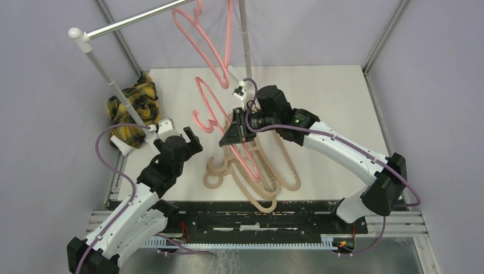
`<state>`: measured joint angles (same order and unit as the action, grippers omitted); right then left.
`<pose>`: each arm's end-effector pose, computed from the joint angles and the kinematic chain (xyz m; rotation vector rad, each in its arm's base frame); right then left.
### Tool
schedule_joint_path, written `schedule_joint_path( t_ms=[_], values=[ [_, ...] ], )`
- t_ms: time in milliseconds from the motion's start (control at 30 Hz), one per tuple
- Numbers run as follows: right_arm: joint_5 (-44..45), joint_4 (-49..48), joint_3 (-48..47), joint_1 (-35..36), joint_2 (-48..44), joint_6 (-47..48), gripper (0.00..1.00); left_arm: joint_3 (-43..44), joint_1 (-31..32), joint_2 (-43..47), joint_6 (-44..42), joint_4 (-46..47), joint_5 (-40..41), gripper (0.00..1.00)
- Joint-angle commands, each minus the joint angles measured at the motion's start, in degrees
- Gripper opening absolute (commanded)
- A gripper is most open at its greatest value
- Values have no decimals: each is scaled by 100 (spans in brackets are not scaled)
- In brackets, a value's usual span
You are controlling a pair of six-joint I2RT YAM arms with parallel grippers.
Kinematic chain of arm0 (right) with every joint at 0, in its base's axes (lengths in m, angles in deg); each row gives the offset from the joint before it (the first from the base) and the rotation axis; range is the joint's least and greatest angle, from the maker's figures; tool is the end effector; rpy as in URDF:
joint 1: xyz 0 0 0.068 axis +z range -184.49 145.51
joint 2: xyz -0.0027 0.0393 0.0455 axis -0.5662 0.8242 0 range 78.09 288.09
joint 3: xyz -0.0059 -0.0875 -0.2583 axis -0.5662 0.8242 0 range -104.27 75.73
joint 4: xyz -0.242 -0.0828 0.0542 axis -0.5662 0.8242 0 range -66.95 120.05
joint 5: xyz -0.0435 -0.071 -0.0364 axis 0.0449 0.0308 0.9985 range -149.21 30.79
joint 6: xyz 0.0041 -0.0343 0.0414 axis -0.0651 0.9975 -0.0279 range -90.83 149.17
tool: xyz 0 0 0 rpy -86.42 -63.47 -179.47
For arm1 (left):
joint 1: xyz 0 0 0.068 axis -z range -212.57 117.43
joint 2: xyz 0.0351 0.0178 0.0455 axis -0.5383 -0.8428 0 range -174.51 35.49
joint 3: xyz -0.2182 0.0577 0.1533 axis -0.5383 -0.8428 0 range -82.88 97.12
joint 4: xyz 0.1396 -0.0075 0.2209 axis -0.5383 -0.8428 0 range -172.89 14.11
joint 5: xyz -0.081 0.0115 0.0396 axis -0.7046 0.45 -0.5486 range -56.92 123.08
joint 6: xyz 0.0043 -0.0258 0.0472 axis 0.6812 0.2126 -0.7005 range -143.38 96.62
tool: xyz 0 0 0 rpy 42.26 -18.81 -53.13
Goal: Organize the hangers
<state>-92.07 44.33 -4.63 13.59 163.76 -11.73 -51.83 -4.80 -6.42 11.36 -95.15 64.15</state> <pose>0.2144 0.2677 0.3674 -0.5604 2.2614 1.4745 0.1552 -0.0610 0.2502 -0.4394 1.9689 -0.1218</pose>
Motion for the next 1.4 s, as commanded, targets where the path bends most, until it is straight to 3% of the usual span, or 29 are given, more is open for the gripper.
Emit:
schedule_joint_path(
  t_ms=[0, 333, 667, 1067, 1367],
  values=[
    [-576, -833, -641, 46, 174, -554, 1, -30, 20, 317, 285, -34, -66, 93],
    [-653, -1001, -1758, 160, 557, -792, 1, 124, 18, 583, 220, -149, -313, 92],
    [-205, -956, -3278, 237, 1815, -837, 1, 627, 24, 643, 168, -178, -322, 90],
    [174, -646, -5861, 224, 3474, -733, 1, 1582, 27, 651, -278, 22, -296, 89],
    [463, -854, -6662, 150, 4095, -970, 1, 1719, 28, 875, -346, 110, -469, 91]
  ],
)
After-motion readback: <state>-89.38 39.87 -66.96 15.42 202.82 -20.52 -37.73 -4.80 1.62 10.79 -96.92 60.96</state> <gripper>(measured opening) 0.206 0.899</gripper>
